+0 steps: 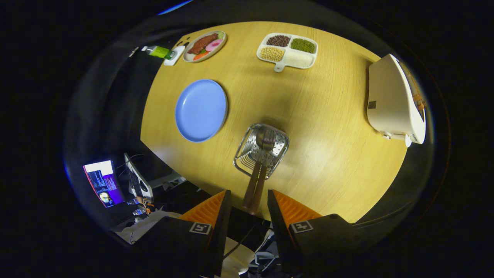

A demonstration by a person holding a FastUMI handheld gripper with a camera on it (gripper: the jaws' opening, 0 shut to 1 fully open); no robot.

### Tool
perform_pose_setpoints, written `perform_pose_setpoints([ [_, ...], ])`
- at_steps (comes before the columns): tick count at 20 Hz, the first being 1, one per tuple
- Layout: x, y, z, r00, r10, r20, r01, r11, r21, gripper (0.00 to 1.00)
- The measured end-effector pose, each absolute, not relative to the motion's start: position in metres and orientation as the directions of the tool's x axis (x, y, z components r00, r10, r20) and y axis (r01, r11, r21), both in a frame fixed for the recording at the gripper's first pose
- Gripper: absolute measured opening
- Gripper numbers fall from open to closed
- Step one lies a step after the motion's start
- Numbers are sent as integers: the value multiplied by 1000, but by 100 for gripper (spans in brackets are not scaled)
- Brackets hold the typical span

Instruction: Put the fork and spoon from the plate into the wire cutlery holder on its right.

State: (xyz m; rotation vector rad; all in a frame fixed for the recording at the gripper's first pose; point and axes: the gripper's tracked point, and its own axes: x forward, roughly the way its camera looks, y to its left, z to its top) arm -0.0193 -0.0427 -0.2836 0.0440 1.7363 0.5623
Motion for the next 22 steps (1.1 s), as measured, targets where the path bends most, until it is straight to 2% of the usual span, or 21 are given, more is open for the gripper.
perform_pose_setpoints([
  [3, -10, -24, -257, -110, 427, -897, -275, 855, 440, 99],
  [7, -15, -15, -233, 21, 466, -885, -366, 827, 426, 99],
  [16, -21, -10, -188, 262, 535, -803, -469, 798, 378, 99],
  [22, -5, -9, -143, 510, 566, -647, -540, 797, 271, 99],
])
